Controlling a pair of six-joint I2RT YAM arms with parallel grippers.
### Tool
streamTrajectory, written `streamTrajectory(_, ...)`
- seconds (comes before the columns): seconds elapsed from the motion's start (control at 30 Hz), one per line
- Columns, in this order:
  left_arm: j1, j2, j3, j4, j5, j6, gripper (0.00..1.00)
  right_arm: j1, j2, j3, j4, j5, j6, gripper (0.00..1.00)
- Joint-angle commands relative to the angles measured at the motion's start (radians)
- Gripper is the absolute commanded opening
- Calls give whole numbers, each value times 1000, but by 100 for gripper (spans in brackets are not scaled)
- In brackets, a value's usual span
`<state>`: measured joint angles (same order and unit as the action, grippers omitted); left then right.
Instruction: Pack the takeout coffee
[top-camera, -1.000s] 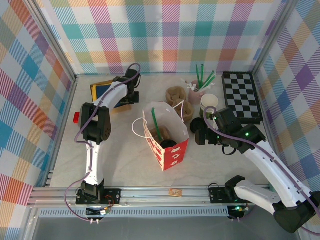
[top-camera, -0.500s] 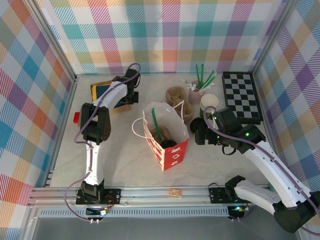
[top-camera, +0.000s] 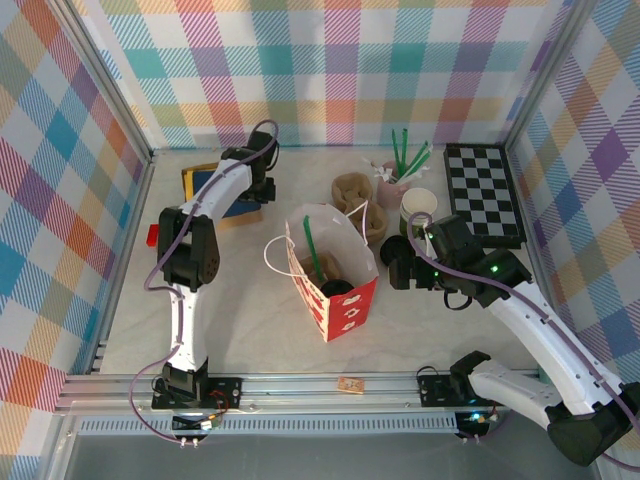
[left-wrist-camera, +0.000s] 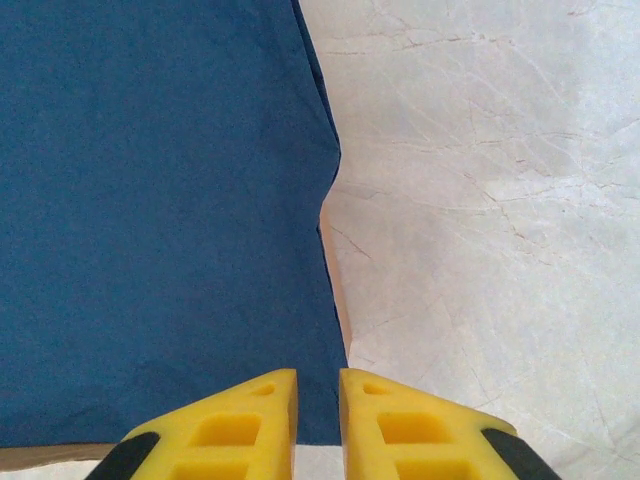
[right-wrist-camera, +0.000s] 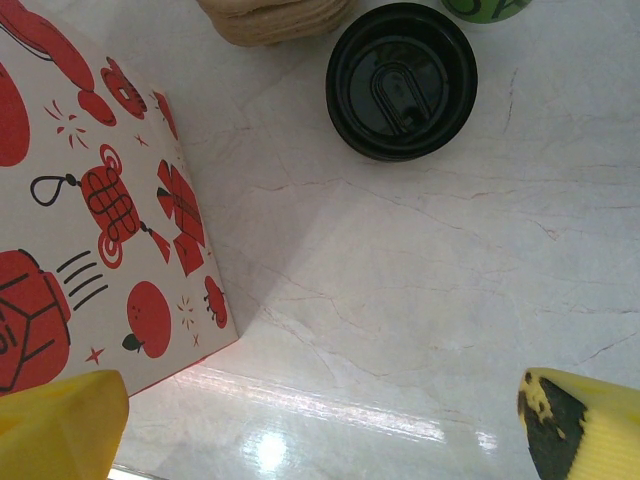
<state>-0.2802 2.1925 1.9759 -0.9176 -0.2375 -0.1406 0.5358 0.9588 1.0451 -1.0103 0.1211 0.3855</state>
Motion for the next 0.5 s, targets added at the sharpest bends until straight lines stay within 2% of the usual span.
streamTrajectory(0.0, 10, -42, 32, -35, -12, 2, 19, -6, -8, -7, 15, -11, 12, 99)
streamTrajectory(0.13, 10, -19, 52, -61, 17, 6, 22, -5, -5, 0, 12, -9, 10, 100)
streamTrajectory(0.17, 10, -11, 56, -68, 21, 4, 28, -6, -5, 2, 11, -8, 9, 99)
streamTrajectory(0.23, 10, -4, 51, -70, 19, 1, 34, -7, -2, 4, 12, -8, 9, 100)
streamTrajectory(0.47, 10, 18, 46, -66, 12, -1, 33, -7, 3, 9, 10, -5, 6, 99)
